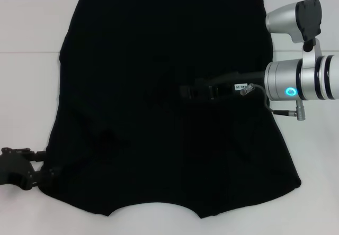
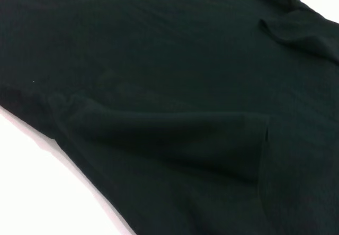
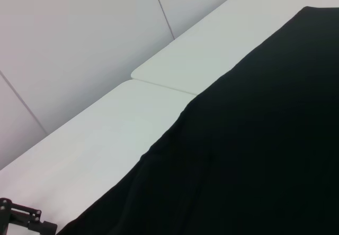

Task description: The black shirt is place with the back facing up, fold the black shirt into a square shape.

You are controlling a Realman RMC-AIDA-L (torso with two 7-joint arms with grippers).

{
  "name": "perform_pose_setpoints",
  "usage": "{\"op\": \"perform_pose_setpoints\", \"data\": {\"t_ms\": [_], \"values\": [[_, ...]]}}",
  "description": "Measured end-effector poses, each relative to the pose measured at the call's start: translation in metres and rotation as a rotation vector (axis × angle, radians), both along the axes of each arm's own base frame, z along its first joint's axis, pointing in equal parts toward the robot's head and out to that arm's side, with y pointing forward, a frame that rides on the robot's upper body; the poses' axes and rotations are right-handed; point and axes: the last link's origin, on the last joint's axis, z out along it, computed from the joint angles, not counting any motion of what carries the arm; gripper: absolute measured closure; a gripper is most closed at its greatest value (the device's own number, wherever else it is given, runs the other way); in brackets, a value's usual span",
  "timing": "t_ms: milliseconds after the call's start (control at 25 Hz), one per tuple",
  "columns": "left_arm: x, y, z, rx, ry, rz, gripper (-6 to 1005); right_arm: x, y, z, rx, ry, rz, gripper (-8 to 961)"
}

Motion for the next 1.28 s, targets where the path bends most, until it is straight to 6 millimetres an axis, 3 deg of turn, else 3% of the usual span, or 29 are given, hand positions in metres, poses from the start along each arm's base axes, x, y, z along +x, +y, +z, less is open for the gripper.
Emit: {"op": "perform_pose_setpoints", "data": {"t_ms": [200, 320, 560, 800, 960, 1280], "values": [[0.000, 0.000, 0.000, -0.001, -0.001, 0.002, 358, 0.002, -0.001, 0.001, -0.004, -0.003, -0.001, 353], [-0.001, -0.001, 0.001, 0.000, -0.002, 0.007, 569, 0.005, -0.002, 0.003, -0.009, -0.003, -0.007, 353], [-0.001, -0.002, 0.002, 0.001, -0.003, 0.009, 803, 0.017, -0.006, 0.008, -0.006, 0.002, -0.028, 353], [0.001, -0.004, 0.005, -0.003, -0.011, 0.012, 907, 0.033, -0.018, 0.023, -0.042, 0.031, -0.087, 353], [0.002, -0.006, 0.009, -0.001, -0.028, 0.020, 976, 0.058, -0.032, 0.042, -0.069, 0.050, -0.171, 353], [0.009, -0.009, 0.013, -0.004, -0.084, 0.010, 975, 0.099, -0.063, 0.080, -0.154, 0.063, -0.241, 348]]}}
